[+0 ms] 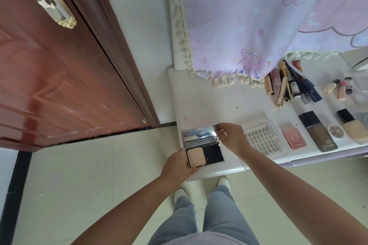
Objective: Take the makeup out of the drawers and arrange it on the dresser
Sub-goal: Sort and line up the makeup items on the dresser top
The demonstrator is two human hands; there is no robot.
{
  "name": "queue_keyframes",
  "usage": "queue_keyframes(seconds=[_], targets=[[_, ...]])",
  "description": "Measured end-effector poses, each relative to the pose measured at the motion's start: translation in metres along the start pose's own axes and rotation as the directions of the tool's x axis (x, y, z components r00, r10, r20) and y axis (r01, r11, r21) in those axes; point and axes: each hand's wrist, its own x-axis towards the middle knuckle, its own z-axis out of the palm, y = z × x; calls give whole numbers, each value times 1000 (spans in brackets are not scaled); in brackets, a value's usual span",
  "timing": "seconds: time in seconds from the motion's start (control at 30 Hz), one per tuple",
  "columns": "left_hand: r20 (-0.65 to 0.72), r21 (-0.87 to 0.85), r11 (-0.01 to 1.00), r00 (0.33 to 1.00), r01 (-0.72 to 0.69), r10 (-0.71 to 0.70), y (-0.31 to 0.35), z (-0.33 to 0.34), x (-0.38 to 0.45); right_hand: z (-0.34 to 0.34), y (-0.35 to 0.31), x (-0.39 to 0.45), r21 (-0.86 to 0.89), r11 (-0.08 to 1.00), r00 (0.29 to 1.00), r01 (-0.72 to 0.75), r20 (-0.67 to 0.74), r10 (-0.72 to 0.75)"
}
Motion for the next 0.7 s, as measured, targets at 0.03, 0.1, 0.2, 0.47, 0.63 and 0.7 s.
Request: queue_keyframes(seconds=[0.03,0.1,0.2,0.47,0.63,0.7], targets=[[3,3,1000,1000,-4,4,0,0,0,0,1,0,4,1000,1000,0,-4,0],[7,16,1000,1000,-13,13,-1,0,0,0,3,0,8,1000,1000,-3,-9,3],[11,51,998,1000,-30,30,-3,1,2,0,5,-3,21,1000,1000,-14,-10,15],[-1,141,987,997,-73,74,-3,0,3,-1,6,-6,33,999,999,-31,-20,31],[0,175,981,997,-80,82,-4,-1,3,-3,4,-7,43,998,999,-44,4,44],[3,185,979,996,-84,85,-8,0,4,-5,4,-8,61,996,998,-67,26,65]])
